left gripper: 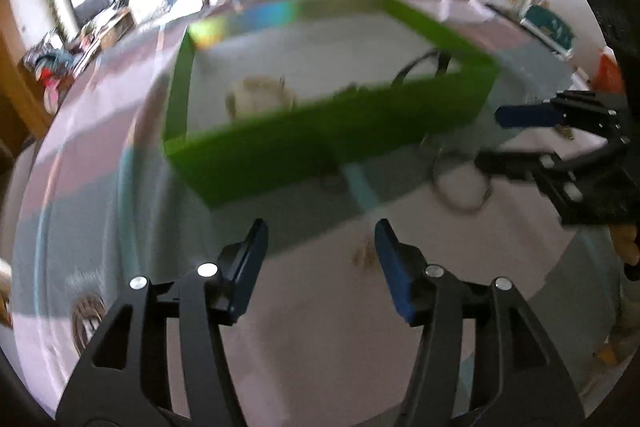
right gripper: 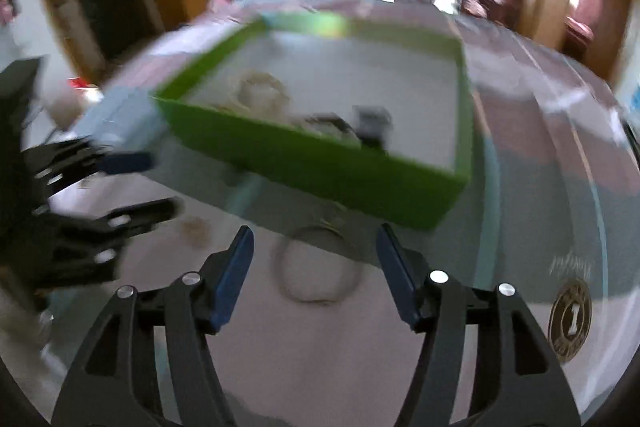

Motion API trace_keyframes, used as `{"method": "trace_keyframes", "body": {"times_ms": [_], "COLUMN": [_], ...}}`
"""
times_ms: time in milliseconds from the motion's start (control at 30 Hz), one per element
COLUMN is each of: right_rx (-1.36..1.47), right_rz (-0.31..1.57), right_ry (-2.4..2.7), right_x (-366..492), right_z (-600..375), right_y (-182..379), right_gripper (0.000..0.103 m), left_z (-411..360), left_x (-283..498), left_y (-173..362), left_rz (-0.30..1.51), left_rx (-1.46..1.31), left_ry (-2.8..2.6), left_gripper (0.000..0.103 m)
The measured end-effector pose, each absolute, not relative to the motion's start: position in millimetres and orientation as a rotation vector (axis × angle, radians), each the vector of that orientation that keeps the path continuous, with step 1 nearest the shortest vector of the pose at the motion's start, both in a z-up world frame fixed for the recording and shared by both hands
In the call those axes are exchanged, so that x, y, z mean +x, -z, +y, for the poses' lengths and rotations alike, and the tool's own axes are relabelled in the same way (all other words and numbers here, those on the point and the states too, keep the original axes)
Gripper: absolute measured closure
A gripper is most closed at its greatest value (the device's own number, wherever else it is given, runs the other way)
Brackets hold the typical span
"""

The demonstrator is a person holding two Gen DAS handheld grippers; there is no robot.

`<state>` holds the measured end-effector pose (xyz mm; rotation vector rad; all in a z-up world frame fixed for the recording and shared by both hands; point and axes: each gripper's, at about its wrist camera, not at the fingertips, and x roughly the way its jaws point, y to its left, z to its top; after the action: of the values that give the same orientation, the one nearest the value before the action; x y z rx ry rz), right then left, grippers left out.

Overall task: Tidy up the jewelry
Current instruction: 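Move the left gripper over the gold charm and grasp it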

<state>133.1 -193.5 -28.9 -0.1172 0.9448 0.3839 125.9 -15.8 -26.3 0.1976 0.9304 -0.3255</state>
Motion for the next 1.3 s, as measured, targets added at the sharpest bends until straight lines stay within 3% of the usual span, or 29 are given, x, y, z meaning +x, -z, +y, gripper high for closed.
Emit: {"method": "trace_keyframes", "body": {"times_ms": [100, 233, 300, 467, 700, 833, 1300], "right_rx": [-0.176, -0.186, -0.198, -0.219, -0.222, -0.212, -0.193], "right_rz": [0.962, 0.982, 0.991, 1.011, 1.035, 1.019, 1.004], "right_ry": [-0.294, -0.305, -0.315, -0.354, -0.450, -0.428, -0.370], "right_x": [138.1, 139.1, 137.8, 136.4, 128.8, 131.0, 131.9], "right_z": [-194.5, -191.3, -186.1, -176.9, -167.6, -168.7, -178.5], "right_y": [43.3, 51.2, 54.7, 66.0, 65.2, 65.5, 63.7], "right_gripper": [0.041, 0.052, 0.060, 0.094, 0.094, 0.088, 0.088], "left_z": [-15.8, -21.2, -24.7, -30.8, -33.3, -32.7, -18.8], "left_x": [120.7, 119.8, 123.0, 127.0, 130.9, 131.0, 138.5], "left_y": [31.8, 31.8, 34.5, 46.1, 51.5, 52.1, 54.8], "left_rz": [0.931, 0.924, 0.932, 0.952, 0.960, 0.959, 0.969], "left_rx": [0.186, 0.179, 0.179, 0.180, 0.189, 0.191, 0.146], "left_ry": [0.300, 0.322, 0.330, 0.336, 0.313, 0.312, 0.260], "left_gripper": [0.040, 0.038, 0.038, 0.038, 0.037, 0.037, 0.037]}}
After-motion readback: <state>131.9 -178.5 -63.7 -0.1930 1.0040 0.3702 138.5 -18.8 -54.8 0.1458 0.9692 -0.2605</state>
